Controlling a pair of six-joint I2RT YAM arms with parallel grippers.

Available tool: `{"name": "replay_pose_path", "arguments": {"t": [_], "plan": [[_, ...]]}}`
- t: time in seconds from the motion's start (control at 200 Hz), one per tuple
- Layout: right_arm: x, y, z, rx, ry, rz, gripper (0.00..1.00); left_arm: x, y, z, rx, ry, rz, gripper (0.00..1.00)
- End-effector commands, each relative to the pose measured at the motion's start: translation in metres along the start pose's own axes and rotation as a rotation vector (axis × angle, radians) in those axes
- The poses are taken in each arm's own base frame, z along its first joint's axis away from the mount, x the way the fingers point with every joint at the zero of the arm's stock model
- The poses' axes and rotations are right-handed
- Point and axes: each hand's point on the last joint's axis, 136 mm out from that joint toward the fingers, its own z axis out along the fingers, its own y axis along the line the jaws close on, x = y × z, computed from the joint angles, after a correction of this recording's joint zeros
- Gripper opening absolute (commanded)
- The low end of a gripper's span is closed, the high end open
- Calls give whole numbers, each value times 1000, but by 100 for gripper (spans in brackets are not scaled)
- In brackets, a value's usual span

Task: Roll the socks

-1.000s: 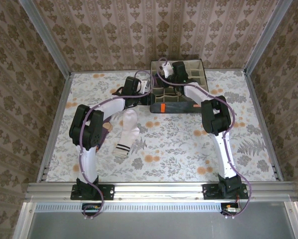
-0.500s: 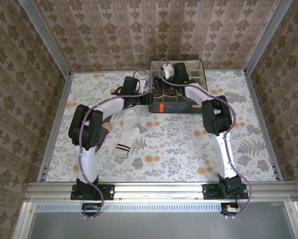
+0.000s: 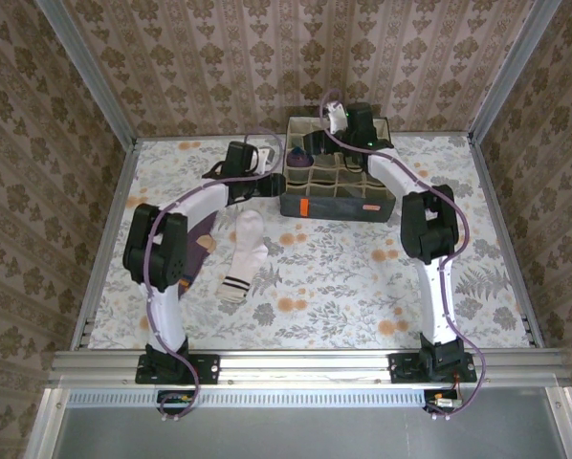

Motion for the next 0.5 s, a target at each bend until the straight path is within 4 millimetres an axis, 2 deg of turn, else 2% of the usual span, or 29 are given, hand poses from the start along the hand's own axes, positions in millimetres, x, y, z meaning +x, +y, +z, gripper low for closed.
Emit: {"name": "replay_pose_path", "arguments": {"t": [0.0,0.13,0.225,0.285,0.395,0.495], "plan": [[-25,23,-31,-7,-1,34,73,-20,-8,-34,-9,-62,44,37],[-15,44,-48,7,43,48,72,-9,1,-59,-54,-72,34,37],[1,68,-59,0,83,49,71,15,14,-78,-116,-52,14,37],[15,85,-65,-8,111,44,71,40,26,-89,-166,-5,-9,38],[48,118,-74,-28,171,20,71,99,46,-106,-258,128,-67,38],[80,147,-81,-57,232,-2,70,151,55,-118,-298,228,-132,38]]}}
